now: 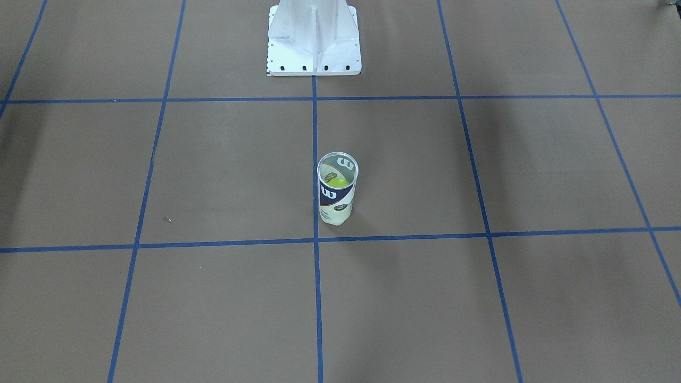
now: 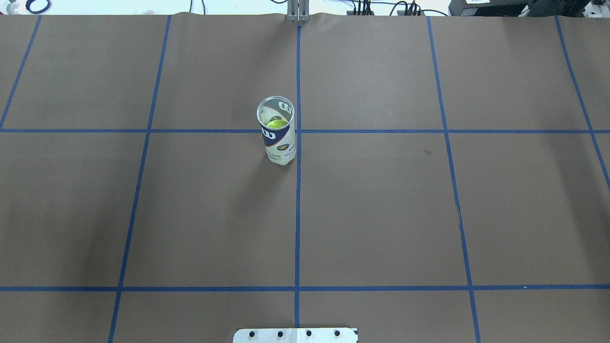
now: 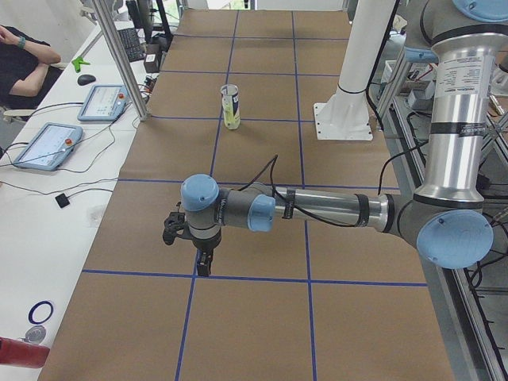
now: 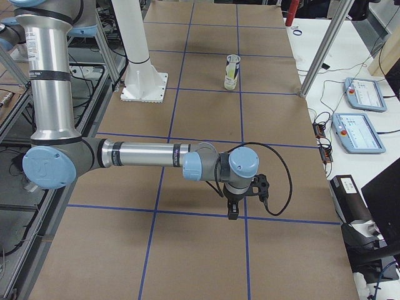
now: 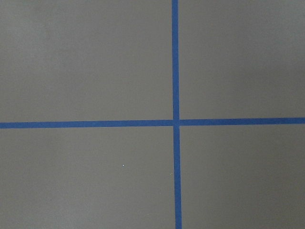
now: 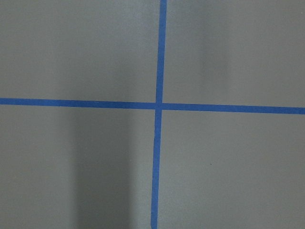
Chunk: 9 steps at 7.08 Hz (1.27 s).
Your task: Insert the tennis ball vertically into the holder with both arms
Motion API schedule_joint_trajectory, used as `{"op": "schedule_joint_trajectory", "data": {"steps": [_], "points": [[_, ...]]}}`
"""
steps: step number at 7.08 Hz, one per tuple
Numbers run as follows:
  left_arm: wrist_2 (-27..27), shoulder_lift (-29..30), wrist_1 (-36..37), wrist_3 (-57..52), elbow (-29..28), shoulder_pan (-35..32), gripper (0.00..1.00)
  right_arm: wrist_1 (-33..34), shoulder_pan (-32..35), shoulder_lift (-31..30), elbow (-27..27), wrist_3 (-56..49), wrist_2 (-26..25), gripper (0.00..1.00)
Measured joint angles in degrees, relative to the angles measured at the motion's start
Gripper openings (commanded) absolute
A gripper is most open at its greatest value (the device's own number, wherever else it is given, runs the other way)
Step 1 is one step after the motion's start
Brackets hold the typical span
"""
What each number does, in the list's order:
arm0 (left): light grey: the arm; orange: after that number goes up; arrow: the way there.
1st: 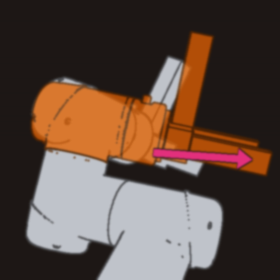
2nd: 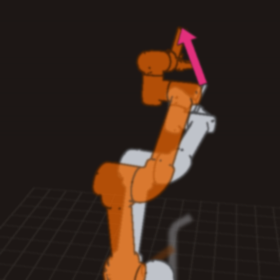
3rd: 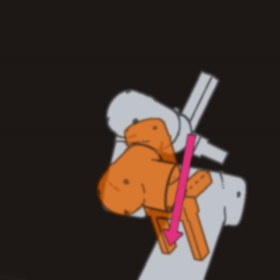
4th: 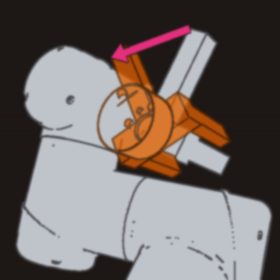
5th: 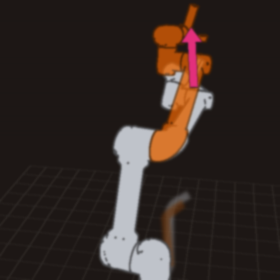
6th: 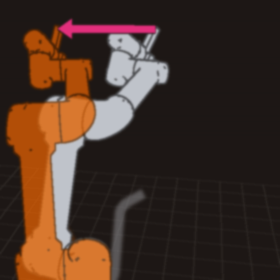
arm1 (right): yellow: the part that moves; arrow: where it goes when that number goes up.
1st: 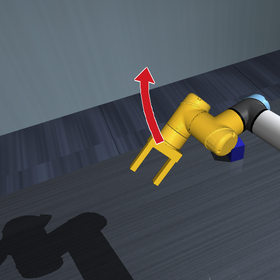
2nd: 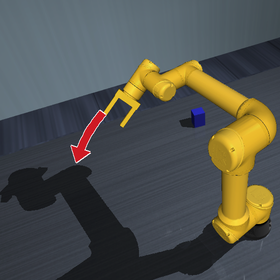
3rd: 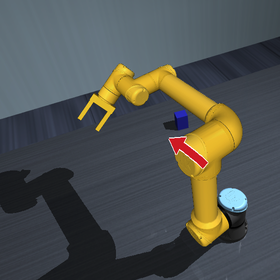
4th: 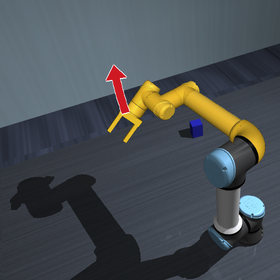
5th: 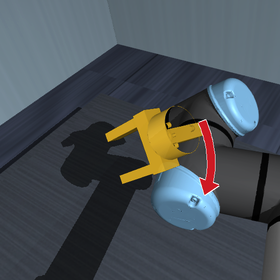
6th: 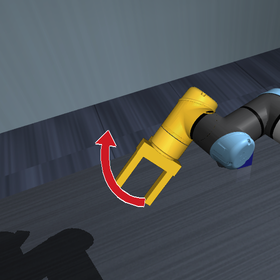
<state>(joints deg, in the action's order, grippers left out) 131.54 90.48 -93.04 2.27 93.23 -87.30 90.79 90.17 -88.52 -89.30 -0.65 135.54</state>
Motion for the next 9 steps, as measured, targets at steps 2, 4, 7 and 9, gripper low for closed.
{"op": "schedule_joint_trajectory", "data": {"steps": [2,4,7,9], "points": [[0.03,-0.11,1.04,-0.83,0.24,-0.12,1.00,-0.06,1.11,-0.49,0.03,-0.20,0.32,0.99],[0.02,-0.11,1.22,-0.86,0.26,-0.15,1.00,-0.32,1.82,-1.70,-0.06,-0.39,0.72,0.99],[-0.07,-0.13,1.36,-0.86,0.20,-0.15,1.00,-0.58,2.19,-2.24,-0.87,-0.01,4.18,0.99],[-0.19,-0.20,1.37,-0.86,0.14,-0.15,1.00,-0.68,3.26,-2.34,-1.21,-0.06,4.51,0.99]]}}
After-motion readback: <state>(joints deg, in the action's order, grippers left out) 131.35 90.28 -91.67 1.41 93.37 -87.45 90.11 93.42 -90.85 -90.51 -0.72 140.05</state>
